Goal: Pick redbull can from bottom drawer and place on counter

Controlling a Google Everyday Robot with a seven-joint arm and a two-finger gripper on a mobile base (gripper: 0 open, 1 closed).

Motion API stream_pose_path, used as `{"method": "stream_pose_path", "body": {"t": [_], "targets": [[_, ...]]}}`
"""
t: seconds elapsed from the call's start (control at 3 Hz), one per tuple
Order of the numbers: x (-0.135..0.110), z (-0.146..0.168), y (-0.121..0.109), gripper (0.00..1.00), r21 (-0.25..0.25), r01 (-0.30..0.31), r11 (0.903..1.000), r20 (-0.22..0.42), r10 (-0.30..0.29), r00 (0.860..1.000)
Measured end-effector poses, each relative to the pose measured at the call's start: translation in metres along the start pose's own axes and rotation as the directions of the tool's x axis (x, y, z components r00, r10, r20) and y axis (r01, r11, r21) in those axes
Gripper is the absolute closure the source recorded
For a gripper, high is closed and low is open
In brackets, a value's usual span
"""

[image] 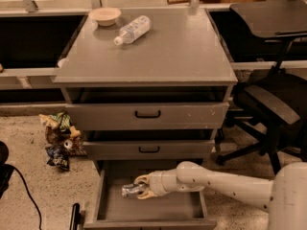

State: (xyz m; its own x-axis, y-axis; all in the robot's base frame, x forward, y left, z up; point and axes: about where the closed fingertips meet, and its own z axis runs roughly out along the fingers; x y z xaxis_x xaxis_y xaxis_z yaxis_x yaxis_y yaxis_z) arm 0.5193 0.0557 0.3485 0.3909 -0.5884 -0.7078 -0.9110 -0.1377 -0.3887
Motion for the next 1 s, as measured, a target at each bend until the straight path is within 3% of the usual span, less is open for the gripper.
{"method": "stream_pose_path", "body": {"t": [0.67, 1.0], "targets": [[-0.147, -0.078, -0.003, 1.0, -0.019, 0.144, 0.9894, -0.014, -0.144, 0.989], [-0.16, -0.096, -0.022, 1.0, -0.006, 0.206, 0.9784, -0.056, -0.206, 0.977]]}}
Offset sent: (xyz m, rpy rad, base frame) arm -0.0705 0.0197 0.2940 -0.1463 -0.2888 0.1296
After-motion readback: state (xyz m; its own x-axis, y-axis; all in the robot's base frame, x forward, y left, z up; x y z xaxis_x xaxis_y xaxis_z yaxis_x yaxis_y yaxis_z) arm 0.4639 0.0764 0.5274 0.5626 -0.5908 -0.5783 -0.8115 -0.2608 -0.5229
